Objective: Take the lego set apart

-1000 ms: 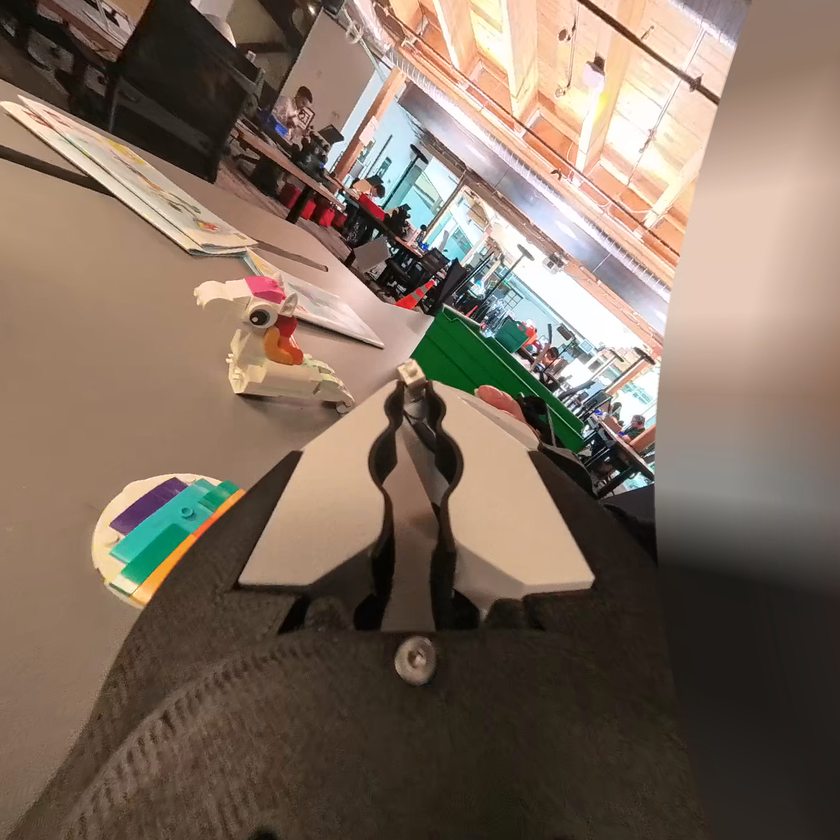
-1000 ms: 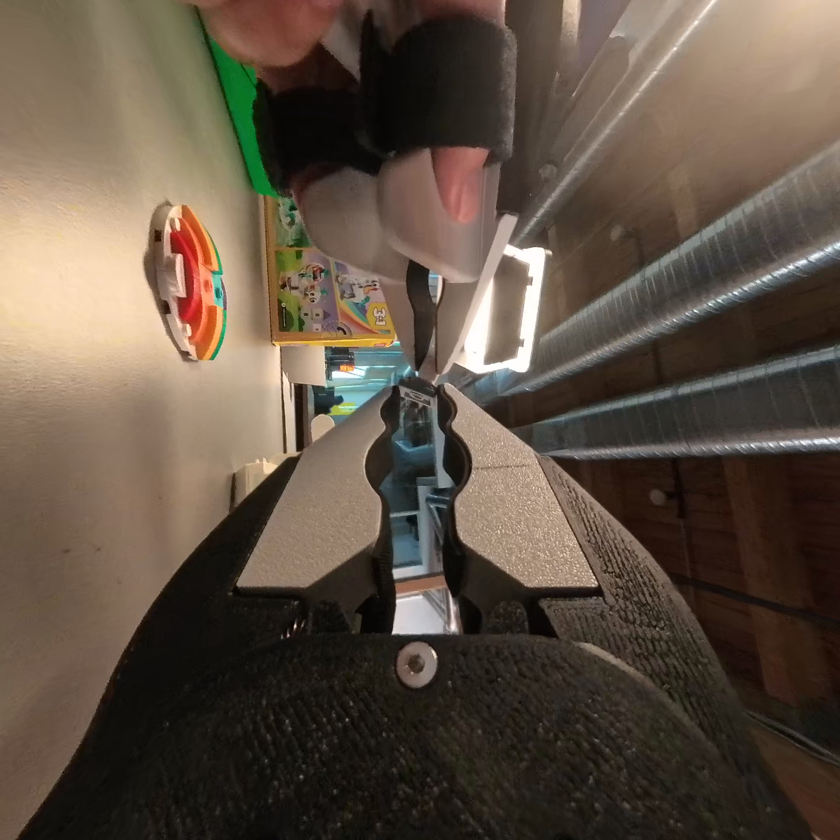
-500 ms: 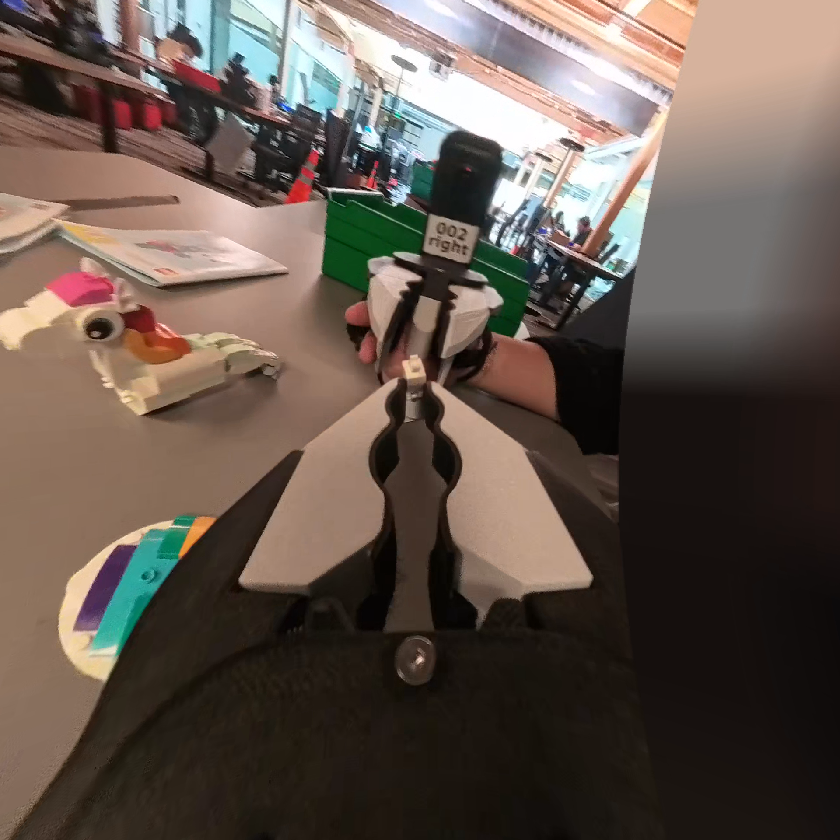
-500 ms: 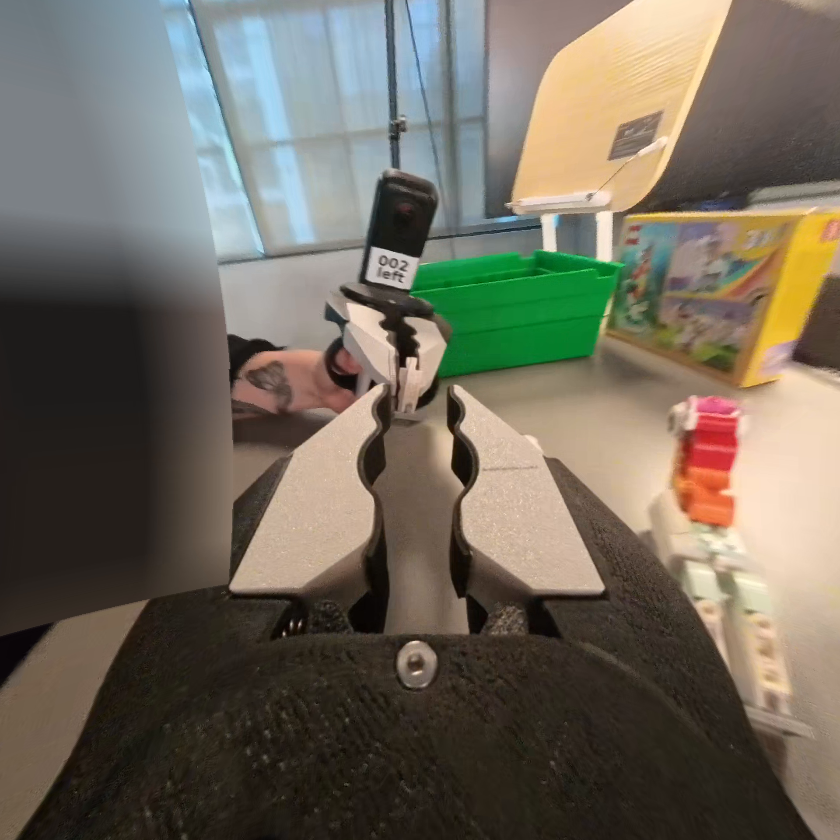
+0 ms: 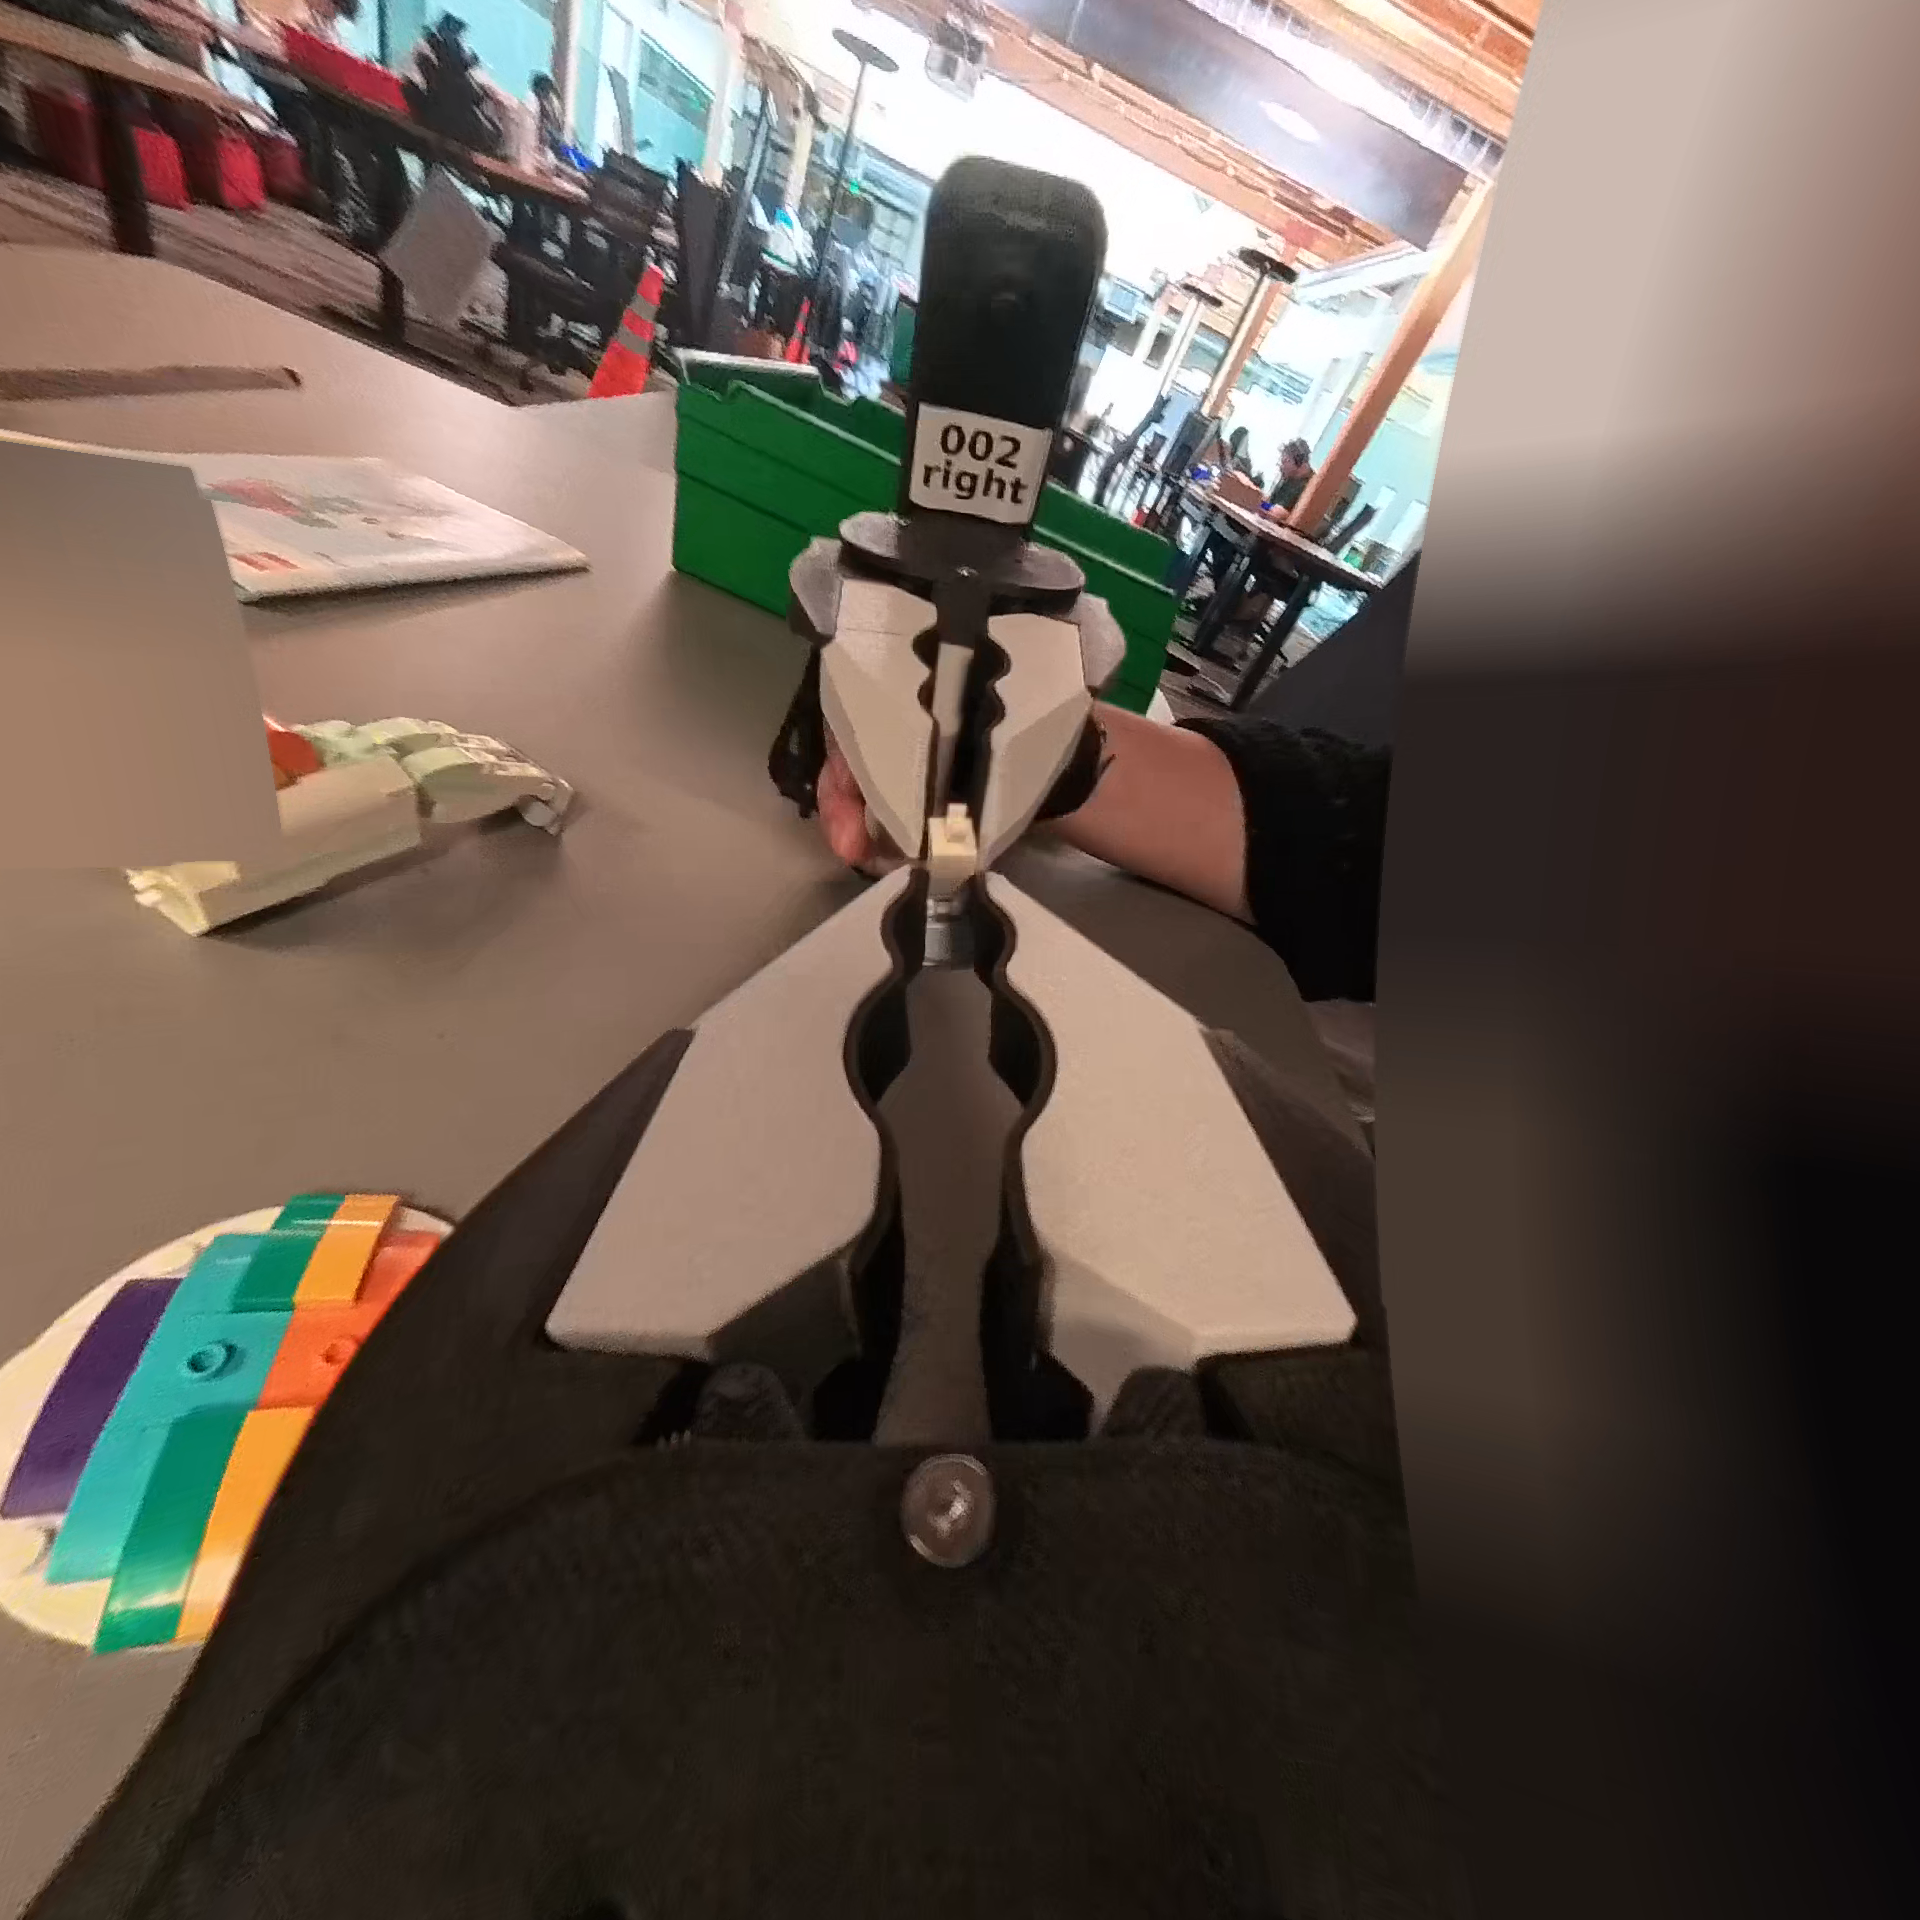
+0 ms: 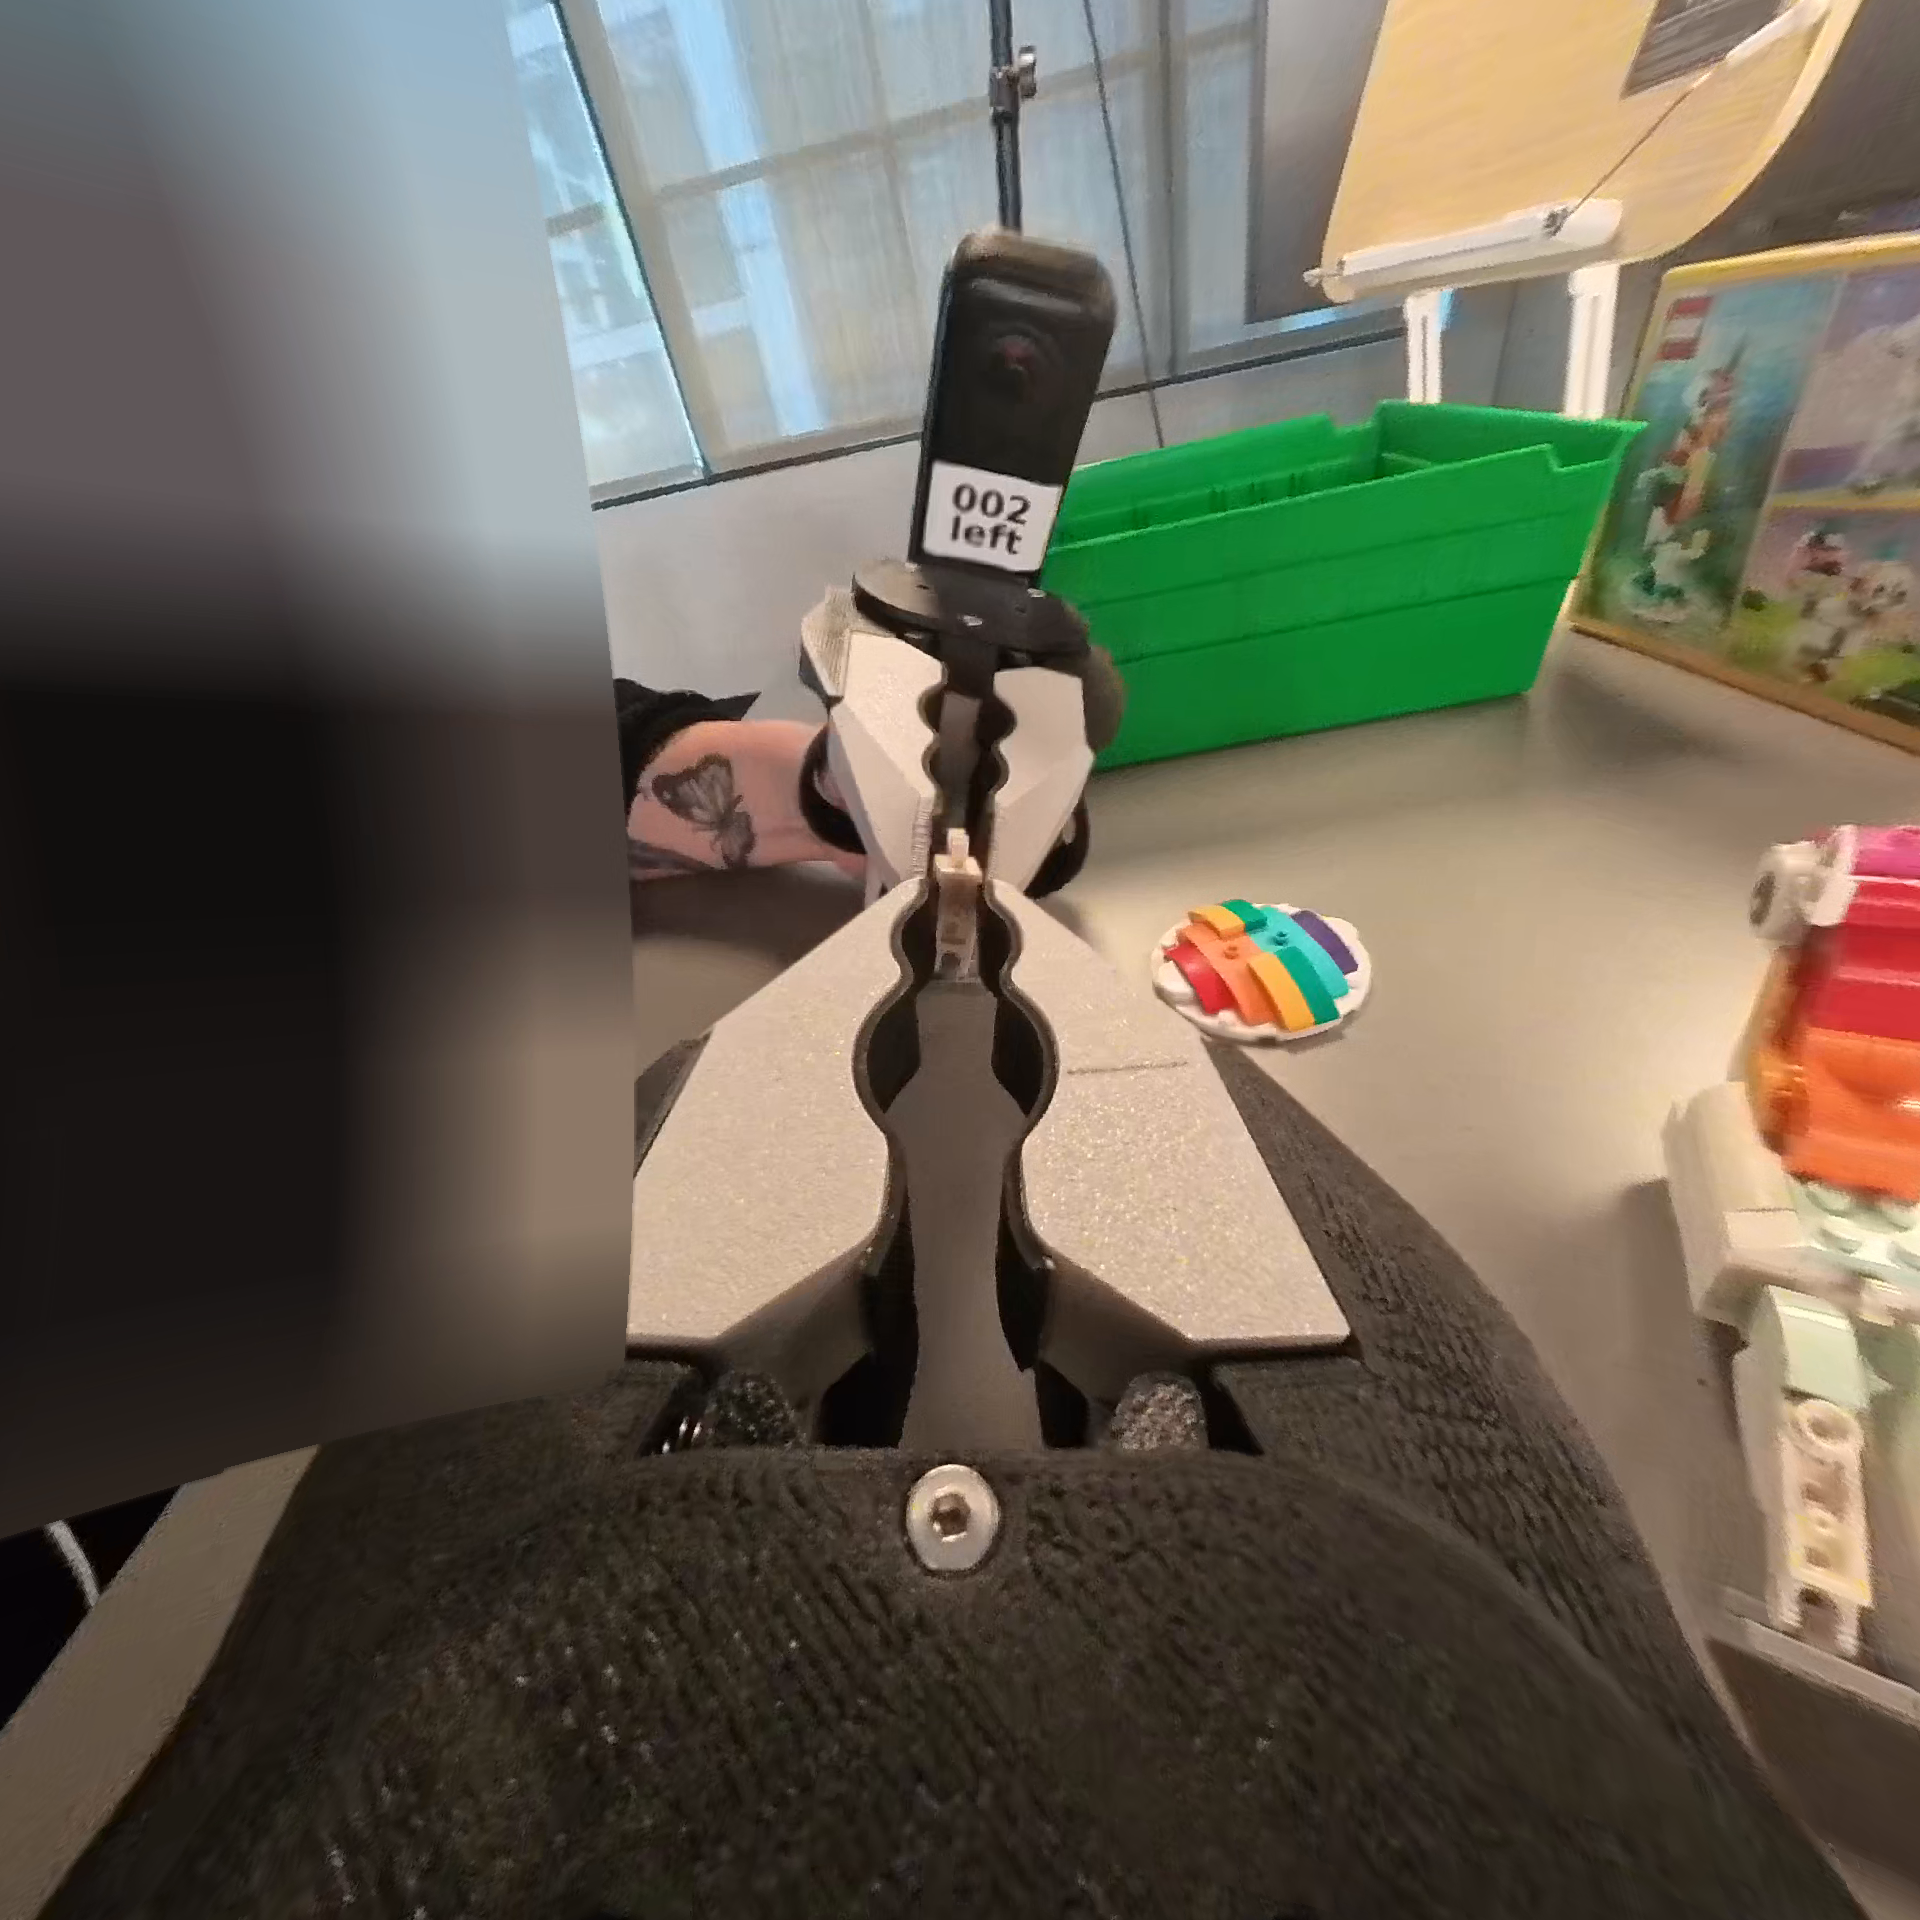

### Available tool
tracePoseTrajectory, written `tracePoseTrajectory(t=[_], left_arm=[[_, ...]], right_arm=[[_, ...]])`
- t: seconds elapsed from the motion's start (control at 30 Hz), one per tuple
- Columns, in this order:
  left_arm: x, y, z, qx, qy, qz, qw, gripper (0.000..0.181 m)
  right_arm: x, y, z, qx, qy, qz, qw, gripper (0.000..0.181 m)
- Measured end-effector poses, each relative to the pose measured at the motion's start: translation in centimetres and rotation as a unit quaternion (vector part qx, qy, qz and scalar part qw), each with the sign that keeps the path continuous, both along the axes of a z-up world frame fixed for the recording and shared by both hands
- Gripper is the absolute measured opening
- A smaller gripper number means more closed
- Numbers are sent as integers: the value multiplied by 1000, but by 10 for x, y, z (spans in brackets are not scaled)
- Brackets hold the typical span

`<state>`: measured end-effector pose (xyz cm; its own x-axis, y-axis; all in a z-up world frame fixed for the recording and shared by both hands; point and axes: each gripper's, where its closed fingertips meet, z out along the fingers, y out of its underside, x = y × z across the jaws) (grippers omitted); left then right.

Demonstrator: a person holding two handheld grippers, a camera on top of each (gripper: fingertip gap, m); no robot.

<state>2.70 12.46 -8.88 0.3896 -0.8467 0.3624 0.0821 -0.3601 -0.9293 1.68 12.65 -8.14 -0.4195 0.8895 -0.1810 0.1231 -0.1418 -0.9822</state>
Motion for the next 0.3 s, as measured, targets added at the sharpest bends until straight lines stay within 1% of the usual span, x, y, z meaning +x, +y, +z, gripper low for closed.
tracePoseTrajectory(t=[0.07,0.2,0.3], left_arm=[[0,3,4,12,-8,17,1000,8],[-1,6,7,14,-17,30,999,9],[2,2,8,20,-18,21,999,7]], right_arm=[[0,2,4,-2,14,-7,1000,5],[-1,4,7,8,27,-17,999,5],[0,1,9,3,28,-7,1000,5]])
